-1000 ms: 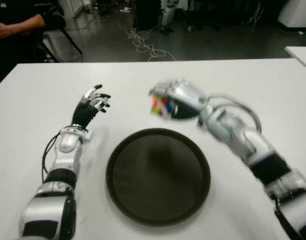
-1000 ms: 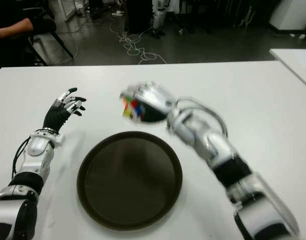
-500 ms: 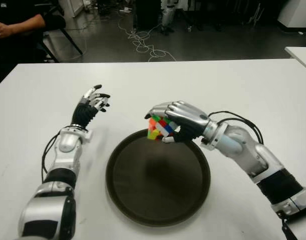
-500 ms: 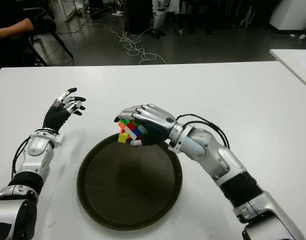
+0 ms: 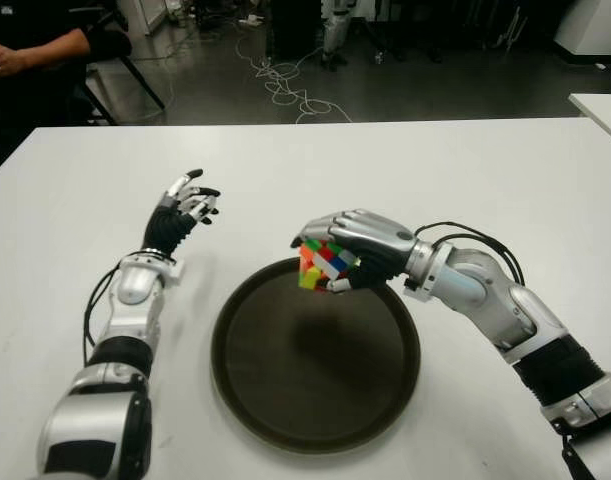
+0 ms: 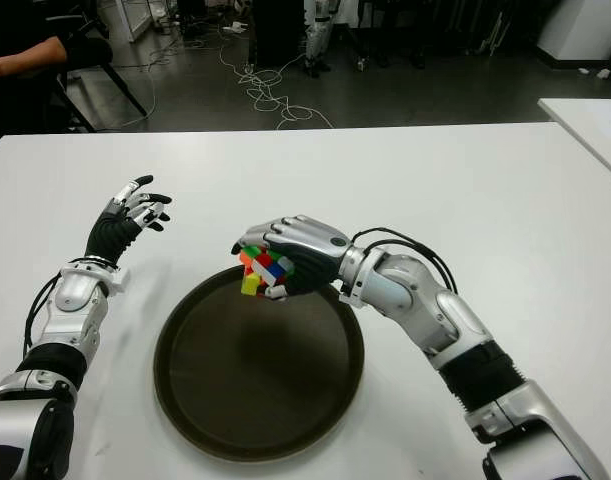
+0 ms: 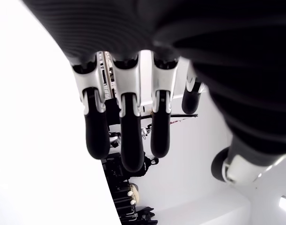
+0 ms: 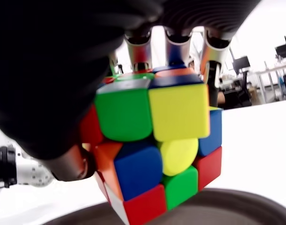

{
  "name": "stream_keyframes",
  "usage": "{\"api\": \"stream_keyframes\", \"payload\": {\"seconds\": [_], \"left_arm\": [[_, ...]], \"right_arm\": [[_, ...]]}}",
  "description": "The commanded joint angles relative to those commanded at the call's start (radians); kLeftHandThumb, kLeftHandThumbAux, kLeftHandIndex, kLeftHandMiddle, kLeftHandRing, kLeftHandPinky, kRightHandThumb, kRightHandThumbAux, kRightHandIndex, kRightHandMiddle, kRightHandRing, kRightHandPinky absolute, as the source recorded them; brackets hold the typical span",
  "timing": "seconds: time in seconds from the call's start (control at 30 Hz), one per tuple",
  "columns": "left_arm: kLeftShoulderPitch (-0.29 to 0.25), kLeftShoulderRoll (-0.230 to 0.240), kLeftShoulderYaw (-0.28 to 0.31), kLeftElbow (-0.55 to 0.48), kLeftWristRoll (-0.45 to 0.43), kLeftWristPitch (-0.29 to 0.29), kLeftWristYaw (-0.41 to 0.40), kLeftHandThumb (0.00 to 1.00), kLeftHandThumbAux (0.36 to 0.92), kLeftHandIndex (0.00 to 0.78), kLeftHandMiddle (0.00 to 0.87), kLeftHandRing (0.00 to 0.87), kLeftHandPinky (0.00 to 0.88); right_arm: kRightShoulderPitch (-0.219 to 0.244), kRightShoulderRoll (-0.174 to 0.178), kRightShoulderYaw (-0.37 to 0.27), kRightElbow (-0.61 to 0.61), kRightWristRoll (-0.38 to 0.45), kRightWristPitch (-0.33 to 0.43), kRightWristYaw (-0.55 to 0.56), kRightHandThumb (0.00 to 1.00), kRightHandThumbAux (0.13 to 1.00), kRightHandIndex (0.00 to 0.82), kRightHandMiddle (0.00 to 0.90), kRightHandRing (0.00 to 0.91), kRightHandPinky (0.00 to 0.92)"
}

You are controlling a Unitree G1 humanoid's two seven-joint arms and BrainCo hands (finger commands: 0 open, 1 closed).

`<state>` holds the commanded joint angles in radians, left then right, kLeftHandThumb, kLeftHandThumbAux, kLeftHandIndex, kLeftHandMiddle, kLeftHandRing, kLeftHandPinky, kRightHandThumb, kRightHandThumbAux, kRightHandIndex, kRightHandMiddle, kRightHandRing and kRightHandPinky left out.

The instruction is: Pick up the Rubik's Cube and put it in the plate

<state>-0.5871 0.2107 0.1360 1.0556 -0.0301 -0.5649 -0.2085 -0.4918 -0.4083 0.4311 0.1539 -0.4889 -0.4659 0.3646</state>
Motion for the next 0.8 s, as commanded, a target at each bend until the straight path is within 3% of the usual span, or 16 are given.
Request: {"api": "stream_keyframes", "payload": {"seconds": [0.23,0.57,0.8], "left_arm": [[-0.001,0.002,0.002,0.001,-0.005,-0.003,-0.009,0.106,0.577,0.129,0.334,0.416,0.442],[-0.001,-0.001,0.007,-0.002,-0.015,0.000,-0.017,0.111,0.590,0.133,0.357,0.439,0.454],[0.003,-0.003,0.005,-0.007,-0.013,-0.001,-0.010,0.101,0.586,0.129,0.348,0.426,0.444]], "right_arm": [[-0.002,0.002,-0.009,0.005,0.008,-0.001,0.034,0.677,0.739,0.422,0.664,0.684,0.675],[0.001,0.033,-0.011,0.042,0.052,-0.019,0.045,0.677,0.740,0.423,0.683,0.701,0.696],[0.007,0.091,0.021,0.138,0.017,-0.053,-0.010,0.678,0.740,0.423,0.684,0.692,0.667]]}}
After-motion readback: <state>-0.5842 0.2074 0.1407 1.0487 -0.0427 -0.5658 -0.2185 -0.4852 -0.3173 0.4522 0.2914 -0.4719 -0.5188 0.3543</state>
